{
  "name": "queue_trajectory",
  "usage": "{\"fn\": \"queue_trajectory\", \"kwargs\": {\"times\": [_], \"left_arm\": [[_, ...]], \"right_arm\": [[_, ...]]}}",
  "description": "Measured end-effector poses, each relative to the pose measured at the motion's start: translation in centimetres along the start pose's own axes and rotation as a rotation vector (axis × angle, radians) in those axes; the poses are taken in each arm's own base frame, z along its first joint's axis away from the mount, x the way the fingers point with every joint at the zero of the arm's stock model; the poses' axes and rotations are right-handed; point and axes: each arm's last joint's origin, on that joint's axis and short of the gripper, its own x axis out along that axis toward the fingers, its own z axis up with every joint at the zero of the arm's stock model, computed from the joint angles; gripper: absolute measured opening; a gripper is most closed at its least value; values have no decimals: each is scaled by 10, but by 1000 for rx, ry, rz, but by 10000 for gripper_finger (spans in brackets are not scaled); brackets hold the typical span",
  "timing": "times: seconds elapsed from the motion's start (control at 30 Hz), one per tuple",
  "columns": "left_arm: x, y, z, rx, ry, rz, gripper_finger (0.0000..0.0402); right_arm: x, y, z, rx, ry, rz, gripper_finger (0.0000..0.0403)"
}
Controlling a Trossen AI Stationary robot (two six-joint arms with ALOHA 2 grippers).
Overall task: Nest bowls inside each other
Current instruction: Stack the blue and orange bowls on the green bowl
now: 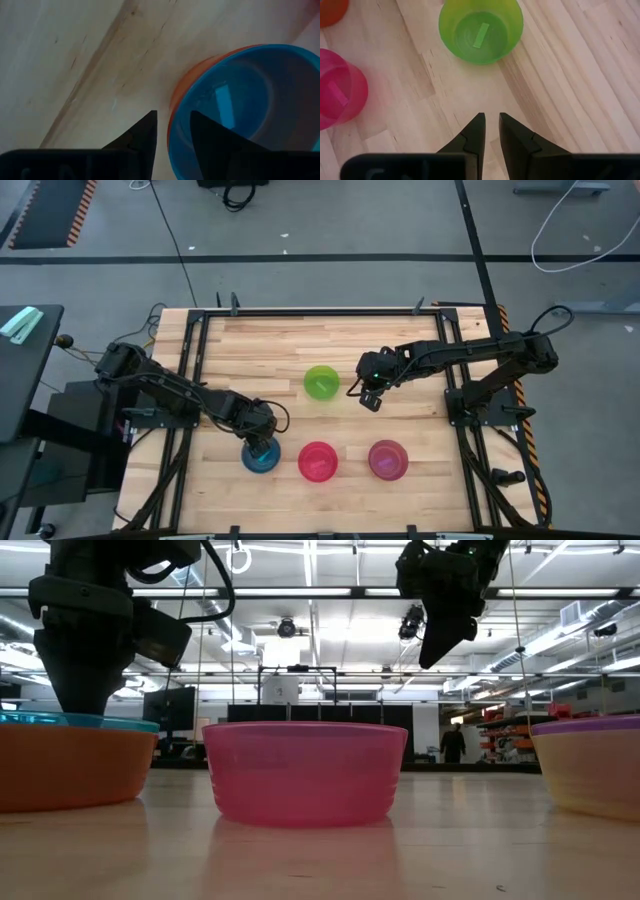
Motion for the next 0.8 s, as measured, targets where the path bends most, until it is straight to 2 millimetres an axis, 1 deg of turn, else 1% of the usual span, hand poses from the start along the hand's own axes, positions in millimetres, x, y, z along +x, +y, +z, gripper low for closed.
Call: {"fn": "queue_trajectory", "kwargs": {"times": [0.13,0.33,0.47,0.63,0.8], "left_arm": [[4,0,0,2,10,12,124],[10,-1,1,13,23,29,105],[10,1,4,11,22,31,77],[10,4,8,38,20,25,16],[7,8,13,57,19,11,16]], "right_arm": [[0,0,0,0,0,0,64],[0,0,0,0,0,0,64],[0,0,0,-4,0,0,64],[0,0,0,-7,2,-1,64],[0,-1,-2,-17,18,-8,64]]}}
